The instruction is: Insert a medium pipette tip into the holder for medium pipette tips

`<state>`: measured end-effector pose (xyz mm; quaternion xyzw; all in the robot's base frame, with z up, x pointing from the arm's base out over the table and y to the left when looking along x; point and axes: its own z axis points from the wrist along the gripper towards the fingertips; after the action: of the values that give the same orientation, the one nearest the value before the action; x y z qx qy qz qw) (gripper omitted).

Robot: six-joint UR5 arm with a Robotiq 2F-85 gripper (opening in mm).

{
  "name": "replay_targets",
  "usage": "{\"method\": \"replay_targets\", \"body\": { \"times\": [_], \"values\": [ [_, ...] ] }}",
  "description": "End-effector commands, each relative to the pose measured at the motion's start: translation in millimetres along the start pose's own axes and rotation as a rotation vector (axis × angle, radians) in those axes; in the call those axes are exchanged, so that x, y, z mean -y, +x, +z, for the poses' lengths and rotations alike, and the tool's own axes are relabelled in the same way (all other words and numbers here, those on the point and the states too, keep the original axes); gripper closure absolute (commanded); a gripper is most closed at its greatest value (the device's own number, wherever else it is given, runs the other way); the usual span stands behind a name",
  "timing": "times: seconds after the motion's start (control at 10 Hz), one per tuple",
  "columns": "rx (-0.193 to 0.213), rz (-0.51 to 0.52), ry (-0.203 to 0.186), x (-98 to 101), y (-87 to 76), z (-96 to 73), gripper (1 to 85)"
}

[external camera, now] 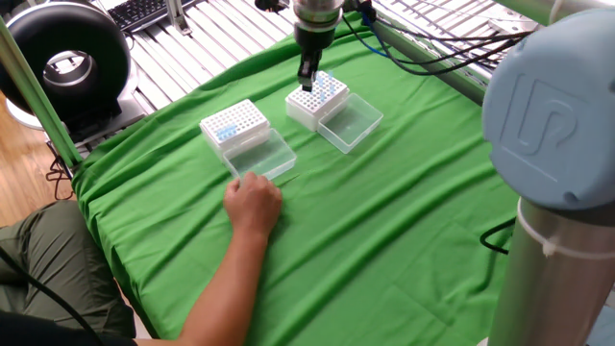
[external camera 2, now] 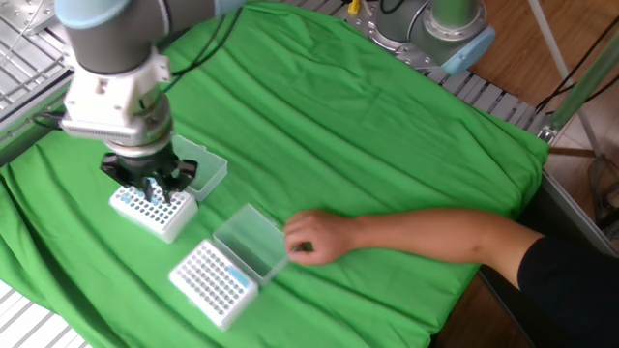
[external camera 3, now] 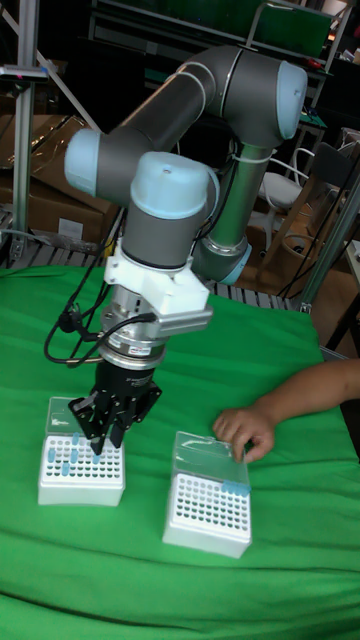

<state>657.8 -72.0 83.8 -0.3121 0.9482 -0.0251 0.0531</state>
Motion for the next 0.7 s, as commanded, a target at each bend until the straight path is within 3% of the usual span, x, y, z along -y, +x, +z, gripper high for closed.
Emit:
{"method": "replay_targets", "body": {
  "times": [0.0, 0.6],
  "values": [
    [0.023, -0.007, -0.005, 10.7, 0.4, 5.5, 53.0],
    [0.042, 0.014, -0.022, 5.4, -7.5, 11.6, 53.7]
  ]
}}
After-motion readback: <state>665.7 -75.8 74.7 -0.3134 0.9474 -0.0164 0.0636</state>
